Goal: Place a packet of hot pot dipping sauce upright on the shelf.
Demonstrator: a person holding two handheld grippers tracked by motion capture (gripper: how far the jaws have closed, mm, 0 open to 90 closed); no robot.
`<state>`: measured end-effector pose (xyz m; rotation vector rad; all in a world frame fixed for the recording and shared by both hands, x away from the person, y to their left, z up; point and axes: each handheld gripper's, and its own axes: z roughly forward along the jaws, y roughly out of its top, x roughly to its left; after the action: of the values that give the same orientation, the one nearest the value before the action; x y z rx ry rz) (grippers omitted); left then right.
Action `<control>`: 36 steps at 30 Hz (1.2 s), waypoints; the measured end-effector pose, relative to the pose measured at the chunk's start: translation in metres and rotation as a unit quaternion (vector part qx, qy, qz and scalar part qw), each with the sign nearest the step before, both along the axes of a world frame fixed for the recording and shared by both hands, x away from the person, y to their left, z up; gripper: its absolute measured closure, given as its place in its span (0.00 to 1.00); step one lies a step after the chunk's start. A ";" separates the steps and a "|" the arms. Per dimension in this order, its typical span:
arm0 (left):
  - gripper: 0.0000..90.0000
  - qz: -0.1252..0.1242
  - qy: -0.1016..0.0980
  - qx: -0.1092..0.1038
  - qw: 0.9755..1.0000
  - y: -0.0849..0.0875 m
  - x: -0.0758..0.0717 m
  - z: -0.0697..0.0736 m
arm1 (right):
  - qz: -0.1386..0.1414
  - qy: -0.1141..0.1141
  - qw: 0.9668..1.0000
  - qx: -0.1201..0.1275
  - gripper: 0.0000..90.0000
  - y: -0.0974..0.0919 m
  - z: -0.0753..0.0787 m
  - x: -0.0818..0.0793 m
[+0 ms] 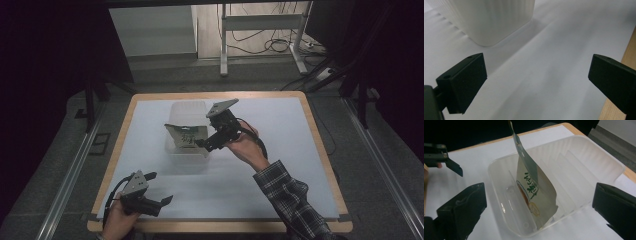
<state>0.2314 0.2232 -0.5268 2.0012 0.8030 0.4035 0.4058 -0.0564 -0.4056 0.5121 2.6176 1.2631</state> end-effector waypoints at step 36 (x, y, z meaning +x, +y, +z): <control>0.02 0.001 0.003 0.006 1.000 -0.001 0.000 -0.001 | -0.040 0.000 0.999 0.025 0.00 -0.051 -0.024 -0.023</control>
<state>0.2318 0.2220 -0.5276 2.0136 0.8086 0.4061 0.3826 -0.1070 -0.4300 0.6173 2.5434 1.3072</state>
